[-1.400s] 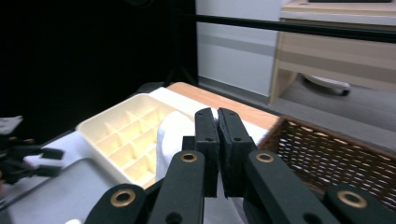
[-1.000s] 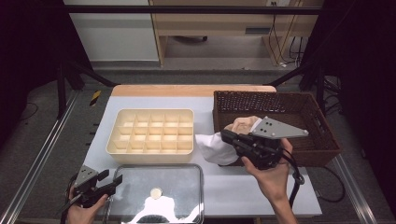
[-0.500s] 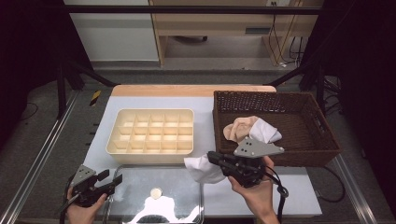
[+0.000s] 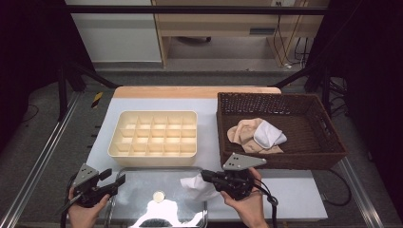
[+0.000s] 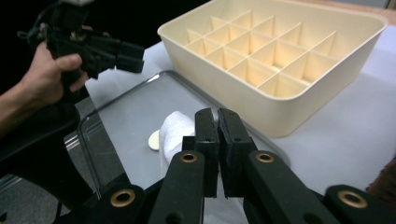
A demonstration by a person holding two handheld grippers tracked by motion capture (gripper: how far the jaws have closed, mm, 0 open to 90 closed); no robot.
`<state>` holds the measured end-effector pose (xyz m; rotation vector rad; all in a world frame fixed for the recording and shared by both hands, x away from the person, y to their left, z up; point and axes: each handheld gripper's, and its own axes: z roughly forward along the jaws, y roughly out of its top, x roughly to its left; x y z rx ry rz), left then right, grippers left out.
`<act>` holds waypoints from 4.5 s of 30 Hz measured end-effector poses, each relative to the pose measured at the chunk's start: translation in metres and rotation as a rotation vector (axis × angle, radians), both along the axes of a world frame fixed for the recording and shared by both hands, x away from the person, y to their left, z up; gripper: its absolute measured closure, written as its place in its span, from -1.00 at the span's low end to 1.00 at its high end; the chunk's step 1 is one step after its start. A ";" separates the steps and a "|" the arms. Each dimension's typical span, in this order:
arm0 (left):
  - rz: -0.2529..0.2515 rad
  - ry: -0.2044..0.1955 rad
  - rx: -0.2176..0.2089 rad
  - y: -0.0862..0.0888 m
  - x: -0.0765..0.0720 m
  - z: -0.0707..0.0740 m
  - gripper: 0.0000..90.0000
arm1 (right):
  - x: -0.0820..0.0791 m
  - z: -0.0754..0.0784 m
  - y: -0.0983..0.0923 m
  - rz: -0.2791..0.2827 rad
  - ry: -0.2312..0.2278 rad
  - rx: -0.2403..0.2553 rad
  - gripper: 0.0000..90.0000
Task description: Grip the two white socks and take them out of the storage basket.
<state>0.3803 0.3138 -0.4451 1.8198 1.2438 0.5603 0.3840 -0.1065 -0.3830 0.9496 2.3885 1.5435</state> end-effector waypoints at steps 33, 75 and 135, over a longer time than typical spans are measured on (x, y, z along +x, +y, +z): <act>-0.038 0.029 0.003 -0.024 0.008 -0.006 -0.19 | 0.019 -0.079 0.026 -0.049 0.094 -0.167 0.81; -0.038 0.042 -0.008 -0.010 0.006 -0.017 -0.15 | 0.057 0.023 -0.050 -0.301 -0.123 -0.031 0.24; -0.036 0.039 0.000 -0.008 0.008 -0.019 -0.17 | 0.191 -0.014 -0.136 -0.728 -0.005 -0.216 -0.01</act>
